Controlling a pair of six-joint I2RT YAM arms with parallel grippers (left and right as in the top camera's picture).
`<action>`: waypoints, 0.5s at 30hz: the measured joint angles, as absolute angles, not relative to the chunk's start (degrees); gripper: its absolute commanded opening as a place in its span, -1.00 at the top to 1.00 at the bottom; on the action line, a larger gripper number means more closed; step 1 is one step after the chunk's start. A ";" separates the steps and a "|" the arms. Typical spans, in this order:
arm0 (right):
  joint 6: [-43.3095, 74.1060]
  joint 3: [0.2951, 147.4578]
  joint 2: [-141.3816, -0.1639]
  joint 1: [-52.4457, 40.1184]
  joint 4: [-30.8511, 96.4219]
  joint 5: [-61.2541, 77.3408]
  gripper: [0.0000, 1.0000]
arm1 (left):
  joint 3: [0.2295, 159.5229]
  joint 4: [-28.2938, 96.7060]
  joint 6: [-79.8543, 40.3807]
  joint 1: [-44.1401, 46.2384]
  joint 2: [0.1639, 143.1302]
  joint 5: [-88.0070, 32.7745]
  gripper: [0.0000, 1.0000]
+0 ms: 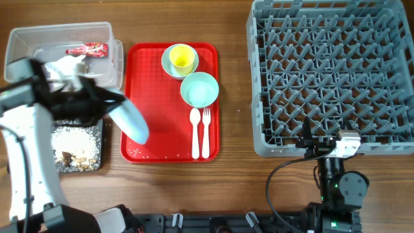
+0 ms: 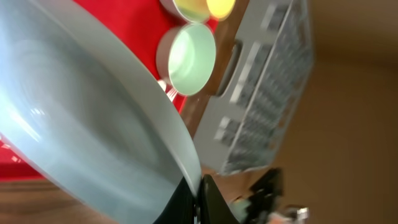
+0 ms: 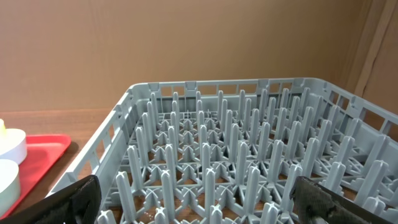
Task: Sort waste into correct bins and load items into the dishwasher rack
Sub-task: 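Carry the empty plate back and set it on the red tray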
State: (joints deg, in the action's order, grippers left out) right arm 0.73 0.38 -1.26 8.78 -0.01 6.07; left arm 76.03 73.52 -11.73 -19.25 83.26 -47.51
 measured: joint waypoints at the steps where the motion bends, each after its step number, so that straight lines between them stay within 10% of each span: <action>1: 0.71 0.38 -1.26 8.78 -0.01 6.07 -0.99 | 76.03 72.16 -12.78 -15.22 83.26 -44.80 0.92; 15: 0.71 0.38 -1.26 8.78 -0.01 5.93 -1.00 | 76.03 62.00 -32.45 16.40 89.93 -7.46 0.92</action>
State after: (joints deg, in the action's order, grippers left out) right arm 0.71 0.38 -1.26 8.78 -0.01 5.93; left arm 76.03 62.00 -32.45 16.40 89.93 -7.46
